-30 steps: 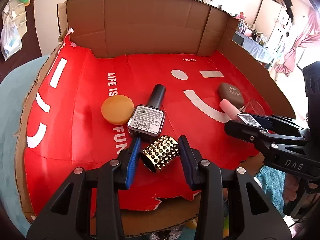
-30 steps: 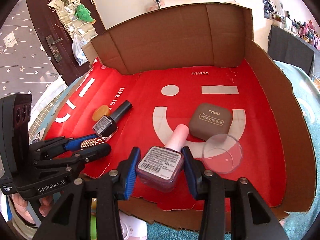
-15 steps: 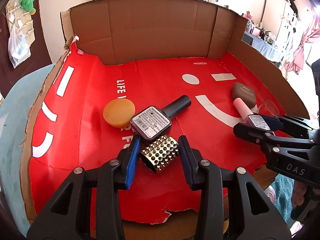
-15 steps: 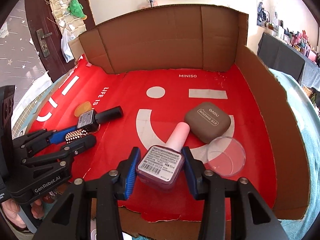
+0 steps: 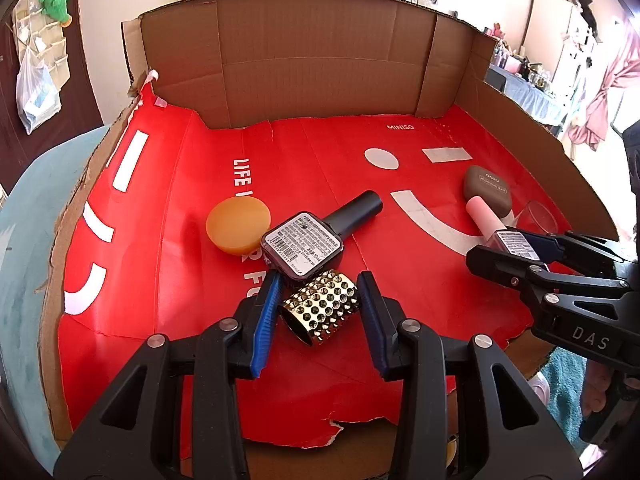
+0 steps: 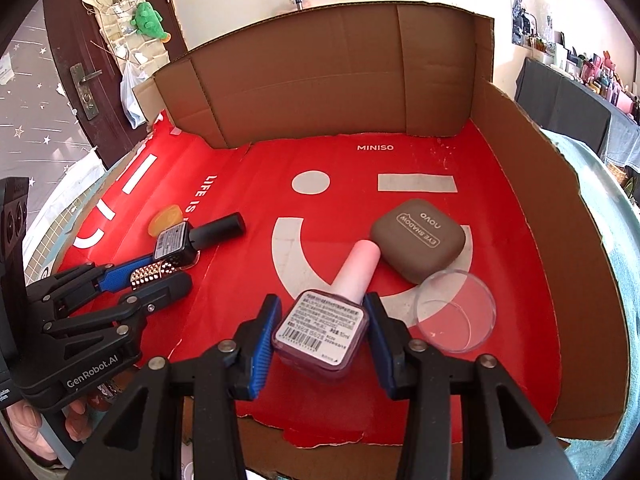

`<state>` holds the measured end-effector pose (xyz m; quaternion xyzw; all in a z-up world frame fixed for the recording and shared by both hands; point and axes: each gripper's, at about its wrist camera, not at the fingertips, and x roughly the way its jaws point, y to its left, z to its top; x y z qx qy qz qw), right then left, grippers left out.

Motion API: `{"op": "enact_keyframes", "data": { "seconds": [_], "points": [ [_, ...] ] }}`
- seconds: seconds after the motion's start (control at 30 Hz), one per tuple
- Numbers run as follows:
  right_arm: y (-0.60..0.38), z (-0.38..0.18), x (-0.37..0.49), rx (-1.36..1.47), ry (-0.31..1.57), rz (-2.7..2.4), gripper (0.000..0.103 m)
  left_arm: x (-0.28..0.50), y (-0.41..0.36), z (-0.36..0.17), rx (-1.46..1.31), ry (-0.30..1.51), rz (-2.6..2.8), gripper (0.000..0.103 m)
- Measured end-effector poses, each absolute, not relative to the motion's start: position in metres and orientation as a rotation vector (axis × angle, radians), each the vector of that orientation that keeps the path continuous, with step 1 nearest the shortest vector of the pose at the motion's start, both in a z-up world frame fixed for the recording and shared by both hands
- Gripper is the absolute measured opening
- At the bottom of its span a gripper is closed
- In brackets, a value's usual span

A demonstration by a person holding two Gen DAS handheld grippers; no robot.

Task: Organize rigid objects
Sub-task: 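Lower and release the cylinder with the left tool while the right tool releases the nail polish, then withdraw both open tools from the box toward the remaining objects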

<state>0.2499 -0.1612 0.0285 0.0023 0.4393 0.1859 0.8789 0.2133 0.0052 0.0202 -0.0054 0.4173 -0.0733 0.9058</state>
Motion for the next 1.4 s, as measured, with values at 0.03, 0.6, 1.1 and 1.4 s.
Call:
{"op": "enact_keyframes", "data": {
  "seconds": [0.03, 0.6, 1.1, 1.4],
  "points": [
    [-0.161, 0.028, 0.250, 0.004, 0.915, 0.387, 0.045, 0.213, 0.005, 0.020, -0.011, 0.862, -0.152, 0.037],
    [-0.164, 0.030, 0.251, 0.016, 0.913, 0.383, 0.045, 0.209, 0.004, 0.022, -0.002, 0.862, -0.138, 0.067],
    [-0.171, 0.053, 0.227, 0.050, 0.828, 0.409, 0.063, 0.174, 0.005, 0.059, 0.023, 0.709, -0.102, 0.089],
    [-0.176, 0.073, 0.198, 0.079, 0.750, 0.434, 0.080, 0.143, 0.005, 0.081, 0.026, 0.628, -0.098, 0.094]
  ]
}}
